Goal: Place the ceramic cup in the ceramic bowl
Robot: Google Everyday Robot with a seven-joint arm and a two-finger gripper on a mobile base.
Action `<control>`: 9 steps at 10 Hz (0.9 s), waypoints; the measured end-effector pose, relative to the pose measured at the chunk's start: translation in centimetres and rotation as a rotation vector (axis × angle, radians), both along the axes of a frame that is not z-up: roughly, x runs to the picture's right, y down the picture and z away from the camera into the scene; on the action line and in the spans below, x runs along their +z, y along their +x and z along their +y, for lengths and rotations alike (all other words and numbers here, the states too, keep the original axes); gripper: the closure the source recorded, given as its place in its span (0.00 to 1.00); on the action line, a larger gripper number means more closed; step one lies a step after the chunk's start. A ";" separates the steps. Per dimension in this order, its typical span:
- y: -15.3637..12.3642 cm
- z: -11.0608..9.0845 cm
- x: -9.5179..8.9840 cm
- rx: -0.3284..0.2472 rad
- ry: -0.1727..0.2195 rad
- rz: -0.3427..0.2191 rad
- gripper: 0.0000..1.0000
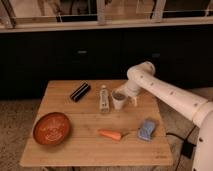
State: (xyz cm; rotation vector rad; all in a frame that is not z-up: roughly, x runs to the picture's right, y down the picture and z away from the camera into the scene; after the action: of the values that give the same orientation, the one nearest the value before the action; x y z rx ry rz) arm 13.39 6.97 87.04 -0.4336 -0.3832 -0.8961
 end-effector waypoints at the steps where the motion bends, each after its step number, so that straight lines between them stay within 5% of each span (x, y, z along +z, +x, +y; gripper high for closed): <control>1: -0.1 0.2 0.3 -0.008 -0.005 0.003 0.23; 9: 1.0 1.0 0.7 0.041 -0.027 -0.022 0.98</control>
State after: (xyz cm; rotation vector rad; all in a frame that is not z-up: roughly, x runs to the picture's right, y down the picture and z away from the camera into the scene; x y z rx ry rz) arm 14.44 7.97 87.78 -0.4392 -0.4229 -0.8569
